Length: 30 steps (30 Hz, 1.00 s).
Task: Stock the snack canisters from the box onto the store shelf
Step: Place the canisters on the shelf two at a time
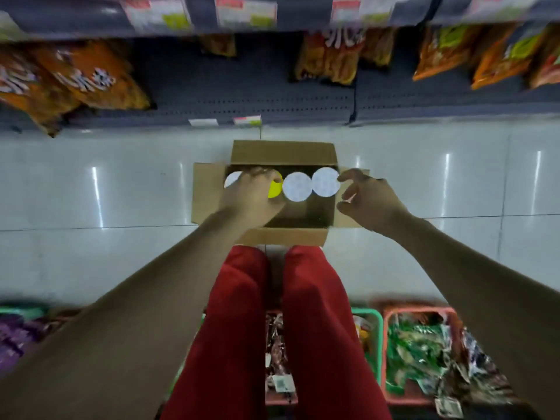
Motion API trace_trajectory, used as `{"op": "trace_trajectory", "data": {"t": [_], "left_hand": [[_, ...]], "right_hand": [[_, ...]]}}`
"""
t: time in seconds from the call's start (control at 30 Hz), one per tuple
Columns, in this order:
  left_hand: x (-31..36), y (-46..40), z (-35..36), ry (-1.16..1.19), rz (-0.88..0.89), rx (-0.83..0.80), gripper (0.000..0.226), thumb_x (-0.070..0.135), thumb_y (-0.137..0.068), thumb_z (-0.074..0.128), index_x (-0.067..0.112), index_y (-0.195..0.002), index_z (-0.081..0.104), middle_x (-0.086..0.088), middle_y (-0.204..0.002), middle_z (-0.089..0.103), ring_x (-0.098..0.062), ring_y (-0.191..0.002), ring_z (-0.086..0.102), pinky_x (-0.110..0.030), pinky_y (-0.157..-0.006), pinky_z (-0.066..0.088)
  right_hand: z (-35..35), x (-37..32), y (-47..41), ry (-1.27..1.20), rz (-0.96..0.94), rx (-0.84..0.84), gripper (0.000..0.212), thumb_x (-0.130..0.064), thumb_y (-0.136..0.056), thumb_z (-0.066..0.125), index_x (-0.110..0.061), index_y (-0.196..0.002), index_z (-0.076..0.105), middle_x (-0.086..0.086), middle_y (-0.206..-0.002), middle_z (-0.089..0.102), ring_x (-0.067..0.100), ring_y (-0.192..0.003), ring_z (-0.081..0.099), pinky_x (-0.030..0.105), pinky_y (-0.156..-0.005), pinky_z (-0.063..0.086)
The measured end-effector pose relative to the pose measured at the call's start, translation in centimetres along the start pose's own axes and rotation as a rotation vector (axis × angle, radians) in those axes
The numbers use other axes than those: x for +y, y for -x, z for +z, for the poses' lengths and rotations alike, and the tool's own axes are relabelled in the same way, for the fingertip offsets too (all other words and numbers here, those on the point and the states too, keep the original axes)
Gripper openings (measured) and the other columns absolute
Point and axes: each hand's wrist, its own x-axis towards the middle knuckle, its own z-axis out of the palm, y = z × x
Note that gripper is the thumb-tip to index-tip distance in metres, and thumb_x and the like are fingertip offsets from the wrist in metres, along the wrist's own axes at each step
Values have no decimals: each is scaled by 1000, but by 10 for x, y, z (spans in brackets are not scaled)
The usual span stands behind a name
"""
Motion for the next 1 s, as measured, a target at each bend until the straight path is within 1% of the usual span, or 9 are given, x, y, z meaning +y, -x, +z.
{"op": "trace_trajectory", "data": {"t": [0.07, 0.13, 0.23, 0.3, 0.37, 0.47, 0.53, 0.7, 1.0], "left_hand": [[-17, -19, 25, 11, -21, 4, 46, 36, -77, 67, 17, -118, 58, -10, -120, 60, -30, -110, 55, -36, -81, 46], [-30, -39, 51, -20, -11, 27, 51, 35, -76, 68, 16, -121, 55, -11, -122, 57, -32, -114, 51, -40, -86, 45], [-40, -66, 85, -105, 80, 29, 64, 39, -76, 68, 13, -129, 47, -11, -132, 51, -33, -120, 45, -43, -92, 39], [-42, -80, 106, -191, 160, 47, 75, 47, -74, 68, 14, -135, 40, -11, -138, 46, -31, -125, 41, -44, -97, 35], [-42, -90, 123, -284, 202, 83, 86, 57, -70, 67, 15, -138, 35, -9, -143, 41, -29, -131, 37, -47, -106, 27], [-40, -98, 144, -380, 232, 87, 97, 65, -65, 65, 16, -141, 29, -7, -145, 40, -25, -137, 31, -61, -111, 4], [-41, -99, 151, -408, 237, 99, 96, 59, -65, 69, 15, -140, 29, -7, -140, 45, -24, -136, 33, -64, -110, -4], [-45, -97, 152, -449, 268, 150, 79, 38, -70, 72, 15, -136, 35, -7, -122, 57, -25, -123, 46, -62, -111, 3], [-14, -59, 105, -327, 245, 153, 77, 39, -69, 70, 16, -135, 39, -6, -121, 59, -25, -121, 48, -53, -113, 5]], "right_hand": [[21, 15, -23, 3, 24, -8, 51, -17, -80, 59, -25, -128, 44, 7, -109, 64, 20, -78, 62, 22, -54, 45], [38, 29, -47, 16, 21, 12, 57, -16, -80, 60, -23, -133, 40, 11, -121, 59, 27, -97, 60, 26, -68, 45], [58, 46, -74, 110, -45, 74, 64, -21, -78, 65, -19, -136, 36, 14, -135, 47, 34, -118, 47, 38, -83, 45], [68, 56, -89, 143, -95, 124, 72, -27, -76, 69, -18, -138, 33, 14, -140, 38, 36, -124, 39, 43, -87, 45], [78, 63, -102, 169, -142, 164, 81, -32, -73, 72, -17, -140, 29, 15, -143, 33, 38, -126, 38, 46, -87, 46], [89, 73, -119, 218, -161, 178, 91, -32, -70, 74, -21, -144, 21, 16, -147, 29, 39, -130, 35, 50, -90, 46], [94, 77, -126, 224, -173, 174, 93, -27, -71, 75, -23, -144, 18, 15, -148, 29, 39, -132, 33, 51, -94, 44], [98, 80, -127, 258, -182, 180, 88, -21, -75, 73, -23, -144, 18, 13, -149, 32, 37, -133, 35, 51, -96, 44], [63, 57, -69, 197, -170, 215, 84, -26, -73, 72, -20, -142, 24, 10, -144, 38, 35, -127, 40, 46, -90, 45]]}}
